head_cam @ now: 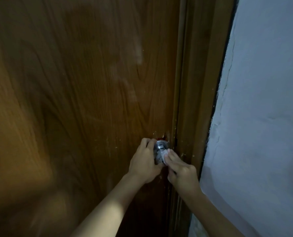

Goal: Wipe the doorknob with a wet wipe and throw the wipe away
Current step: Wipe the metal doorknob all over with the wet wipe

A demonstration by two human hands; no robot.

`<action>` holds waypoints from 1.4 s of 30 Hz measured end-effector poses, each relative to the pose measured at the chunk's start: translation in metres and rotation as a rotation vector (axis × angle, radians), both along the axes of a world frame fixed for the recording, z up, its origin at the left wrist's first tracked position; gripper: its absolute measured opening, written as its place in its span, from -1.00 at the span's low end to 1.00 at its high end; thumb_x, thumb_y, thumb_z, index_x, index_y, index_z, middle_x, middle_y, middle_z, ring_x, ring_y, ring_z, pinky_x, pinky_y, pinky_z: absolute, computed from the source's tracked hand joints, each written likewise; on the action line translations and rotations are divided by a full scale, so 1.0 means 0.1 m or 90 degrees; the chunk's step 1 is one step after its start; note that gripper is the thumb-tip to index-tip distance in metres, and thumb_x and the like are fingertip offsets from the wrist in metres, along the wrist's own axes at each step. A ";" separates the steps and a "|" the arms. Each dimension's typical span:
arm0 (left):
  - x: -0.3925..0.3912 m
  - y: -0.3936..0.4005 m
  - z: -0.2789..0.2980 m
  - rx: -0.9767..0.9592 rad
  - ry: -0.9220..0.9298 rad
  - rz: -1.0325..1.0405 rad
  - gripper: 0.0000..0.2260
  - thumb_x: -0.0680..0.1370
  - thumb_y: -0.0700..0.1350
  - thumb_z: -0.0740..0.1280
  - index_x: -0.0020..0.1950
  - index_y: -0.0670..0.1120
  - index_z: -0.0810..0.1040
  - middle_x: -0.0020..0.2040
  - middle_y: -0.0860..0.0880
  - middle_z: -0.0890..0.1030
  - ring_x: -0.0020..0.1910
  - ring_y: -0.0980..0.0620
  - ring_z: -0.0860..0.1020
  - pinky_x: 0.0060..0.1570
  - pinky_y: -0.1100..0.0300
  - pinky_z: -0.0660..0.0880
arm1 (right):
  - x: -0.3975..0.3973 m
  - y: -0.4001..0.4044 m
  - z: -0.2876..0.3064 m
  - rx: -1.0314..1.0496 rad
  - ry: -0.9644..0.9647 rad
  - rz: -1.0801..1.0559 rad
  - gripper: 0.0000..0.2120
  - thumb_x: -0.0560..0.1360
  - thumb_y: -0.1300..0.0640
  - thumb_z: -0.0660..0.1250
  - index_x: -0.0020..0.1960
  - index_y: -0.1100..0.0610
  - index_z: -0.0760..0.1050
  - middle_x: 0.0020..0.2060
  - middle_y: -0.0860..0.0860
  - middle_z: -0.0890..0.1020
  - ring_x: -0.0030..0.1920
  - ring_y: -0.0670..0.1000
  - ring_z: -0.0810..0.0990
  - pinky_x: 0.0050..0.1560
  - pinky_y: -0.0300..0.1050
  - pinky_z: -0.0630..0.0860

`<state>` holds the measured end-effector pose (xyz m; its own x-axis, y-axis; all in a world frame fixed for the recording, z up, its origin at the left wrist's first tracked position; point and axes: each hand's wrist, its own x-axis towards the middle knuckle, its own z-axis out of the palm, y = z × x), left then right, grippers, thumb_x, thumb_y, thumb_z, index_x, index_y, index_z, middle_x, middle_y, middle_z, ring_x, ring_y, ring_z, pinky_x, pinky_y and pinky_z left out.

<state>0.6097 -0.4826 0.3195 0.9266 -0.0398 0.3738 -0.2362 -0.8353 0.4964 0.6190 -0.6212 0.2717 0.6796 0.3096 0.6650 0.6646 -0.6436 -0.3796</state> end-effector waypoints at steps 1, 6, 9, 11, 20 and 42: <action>0.00 0.00 0.00 0.001 -0.001 0.001 -0.34 0.40 -0.04 0.43 0.41 -0.09 0.21 0.28 0.02 0.29 0.18 0.04 0.42 0.12 0.14 0.50 | 0.00 0.00 -0.02 0.000 -0.025 0.001 -0.54 0.23 0.48 0.46 0.11 0.34 0.52 0.06 0.26 0.62 0.12 0.14 0.57 0.28 -0.51 0.15; 0.00 -0.01 0.00 0.004 -0.005 0.021 -0.35 0.37 -0.03 0.46 0.38 -0.06 0.25 0.24 0.04 0.32 0.17 0.04 0.42 0.11 0.10 0.50 | -0.05 0.04 -0.06 0.170 0.050 -0.011 -0.66 0.40 0.40 0.37 0.17 0.29 0.50 -0.30 -0.01 0.64 -0.21 -0.41 0.53 -0.27 -0.70 0.34; 0.00 -0.01 0.00 0.006 -0.003 0.022 -0.36 0.37 -0.04 0.46 0.37 -0.05 0.26 0.24 0.04 0.32 0.18 0.05 0.41 0.13 0.10 0.50 | -0.04 0.08 -0.05 0.113 0.027 -0.028 -0.55 0.37 0.44 0.37 0.24 0.28 0.43 0.04 0.15 0.65 0.06 -0.10 0.59 0.10 -0.63 0.29; 0.00 -0.01 0.00 0.007 -0.003 0.017 -0.35 0.38 -0.05 0.46 0.39 -0.06 0.24 0.26 0.03 0.31 0.20 0.04 0.40 0.14 0.11 0.49 | 0.04 0.06 -0.04 0.050 -0.006 0.005 -0.47 0.36 0.47 0.35 0.30 0.26 0.37 0.22 0.18 0.54 0.25 0.02 0.46 0.26 -0.57 0.15; 0.03 0.02 -0.04 -0.002 -0.010 0.006 -0.31 0.36 -0.03 0.47 0.40 -0.07 0.23 0.25 0.04 0.31 0.19 0.04 0.44 0.13 0.08 0.51 | 0.04 0.06 -0.07 0.094 0.013 0.000 -0.50 0.36 0.42 0.39 0.28 0.28 0.39 0.15 0.20 0.59 0.15 -0.01 0.54 0.19 -0.55 0.24; 0.00 0.04 -0.03 0.016 -0.030 -0.020 -0.30 0.37 0.12 0.41 0.40 -0.07 0.22 0.26 0.03 0.30 0.18 0.08 0.39 0.09 0.21 0.48 | -0.01 0.04 -0.18 0.109 0.025 0.034 -0.41 0.44 0.38 0.22 0.41 0.14 0.14 0.34 0.02 0.34 0.38 0.04 0.32 0.34 -0.29 0.24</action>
<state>0.6094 -0.4787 0.3165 0.9059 -0.0780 0.4162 -0.2849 -0.8394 0.4628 0.6178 -0.6172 0.2541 0.6919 0.2308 0.6841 0.6784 -0.5319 -0.5067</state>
